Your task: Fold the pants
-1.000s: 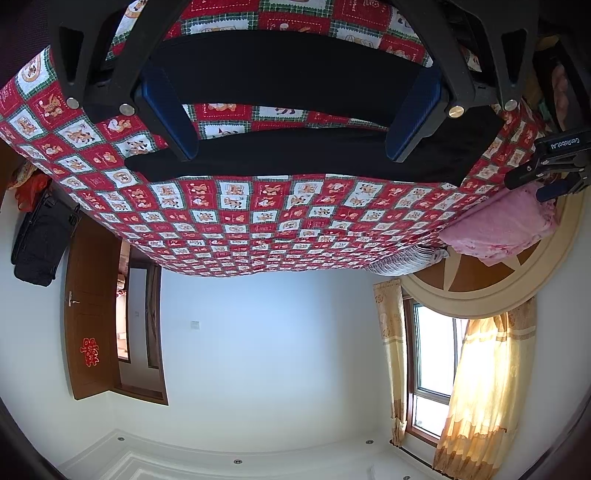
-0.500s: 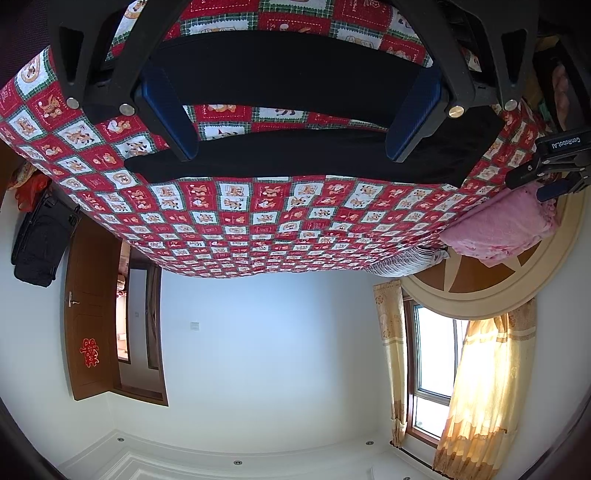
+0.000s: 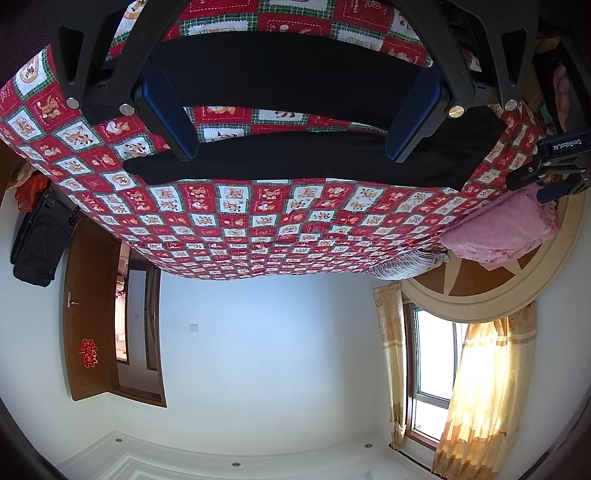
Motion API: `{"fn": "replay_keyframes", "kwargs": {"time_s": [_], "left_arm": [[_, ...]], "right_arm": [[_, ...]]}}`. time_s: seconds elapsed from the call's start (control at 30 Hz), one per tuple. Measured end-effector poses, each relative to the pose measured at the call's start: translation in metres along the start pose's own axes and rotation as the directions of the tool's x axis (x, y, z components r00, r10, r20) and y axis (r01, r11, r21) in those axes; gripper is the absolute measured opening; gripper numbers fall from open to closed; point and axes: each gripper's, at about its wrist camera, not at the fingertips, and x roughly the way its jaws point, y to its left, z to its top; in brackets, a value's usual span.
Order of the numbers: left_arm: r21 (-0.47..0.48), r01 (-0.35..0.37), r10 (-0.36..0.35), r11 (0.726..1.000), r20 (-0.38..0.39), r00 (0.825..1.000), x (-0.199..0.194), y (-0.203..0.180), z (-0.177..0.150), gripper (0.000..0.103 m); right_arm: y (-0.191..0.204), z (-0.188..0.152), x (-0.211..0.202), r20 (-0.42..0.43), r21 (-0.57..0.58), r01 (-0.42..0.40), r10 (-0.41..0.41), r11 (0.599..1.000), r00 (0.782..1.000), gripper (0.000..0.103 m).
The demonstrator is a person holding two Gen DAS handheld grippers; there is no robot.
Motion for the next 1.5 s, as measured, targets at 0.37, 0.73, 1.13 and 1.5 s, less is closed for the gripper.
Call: {"fn": "replay_keyframes", "kwargs": {"time_s": [0.37, 0.73, 1.13, 1.5], "left_arm": [[-0.036, -0.158, 0.155, 0.987, -0.076, 0.985, 0.069, 0.088, -0.001, 0.103], [-0.078, -0.263, 0.238, 0.962, -0.243, 0.941, 0.173, 0.187, -0.013, 0.103], [-0.126, -0.129, 0.074, 0.984, -0.372, 0.925, 0.282, 0.234, -0.011, 0.059], [-0.129, -0.077, 0.011, 0.989, -0.446, 0.895, 0.332, 0.245, -0.015, 0.032]], "right_arm": [[0.008, -0.021, 0.031, -0.078, -0.045, -0.115, 0.111, 0.992, 0.991, 0.102], [0.005, -0.059, 0.082, -0.218, -0.067, -0.099, 0.083, 0.993, 0.972, 0.102], [-0.016, -0.075, 0.128, -0.311, -0.061, -0.059, 0.038, 0.996, 0.95, 0.082], [-0.119, -0.029, 0.168, -0.323, 0.03, 0.079, -0.065, 0.996, 0.944, 0.073]]}}
